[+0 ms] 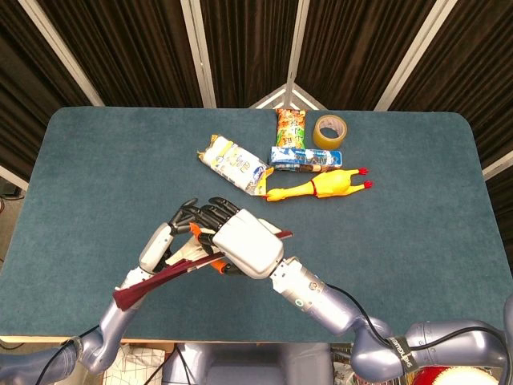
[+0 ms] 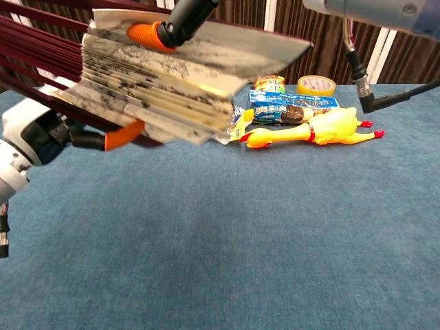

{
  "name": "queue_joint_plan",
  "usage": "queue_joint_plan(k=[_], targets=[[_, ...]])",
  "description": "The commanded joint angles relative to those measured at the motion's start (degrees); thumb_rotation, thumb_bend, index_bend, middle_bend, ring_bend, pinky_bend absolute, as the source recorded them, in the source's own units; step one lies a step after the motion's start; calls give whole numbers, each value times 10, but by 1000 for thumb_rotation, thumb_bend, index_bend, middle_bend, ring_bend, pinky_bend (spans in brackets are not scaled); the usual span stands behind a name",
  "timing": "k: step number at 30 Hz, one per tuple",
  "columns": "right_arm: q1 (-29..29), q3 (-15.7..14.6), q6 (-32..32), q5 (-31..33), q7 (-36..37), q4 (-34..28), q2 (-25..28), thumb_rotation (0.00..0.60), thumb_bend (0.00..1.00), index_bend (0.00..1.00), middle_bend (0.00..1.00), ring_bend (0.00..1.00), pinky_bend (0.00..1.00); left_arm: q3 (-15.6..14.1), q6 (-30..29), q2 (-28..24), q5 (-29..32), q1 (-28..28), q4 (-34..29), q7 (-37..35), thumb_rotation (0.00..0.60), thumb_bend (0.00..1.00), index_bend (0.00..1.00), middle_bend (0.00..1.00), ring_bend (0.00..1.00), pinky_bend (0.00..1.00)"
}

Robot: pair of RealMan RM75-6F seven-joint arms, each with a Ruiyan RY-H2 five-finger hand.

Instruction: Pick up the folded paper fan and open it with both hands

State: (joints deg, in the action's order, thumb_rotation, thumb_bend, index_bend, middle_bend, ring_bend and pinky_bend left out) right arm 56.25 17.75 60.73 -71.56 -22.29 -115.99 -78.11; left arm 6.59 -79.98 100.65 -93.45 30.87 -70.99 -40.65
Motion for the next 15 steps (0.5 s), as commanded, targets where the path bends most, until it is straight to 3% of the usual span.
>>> queue_joint_plan(k=[1,15], targets=[[-1,-1,0,-1,-1,-2,4,600,510,775,155,221,179,15,-13,13,12,-2,9,5,600,624,844,416,53,195],[-31,-9,12,-6,18,20,49,600,510,775,155,221,179,28,-46,-1,12,-5,82,34,600,605,835,404,53,196]])
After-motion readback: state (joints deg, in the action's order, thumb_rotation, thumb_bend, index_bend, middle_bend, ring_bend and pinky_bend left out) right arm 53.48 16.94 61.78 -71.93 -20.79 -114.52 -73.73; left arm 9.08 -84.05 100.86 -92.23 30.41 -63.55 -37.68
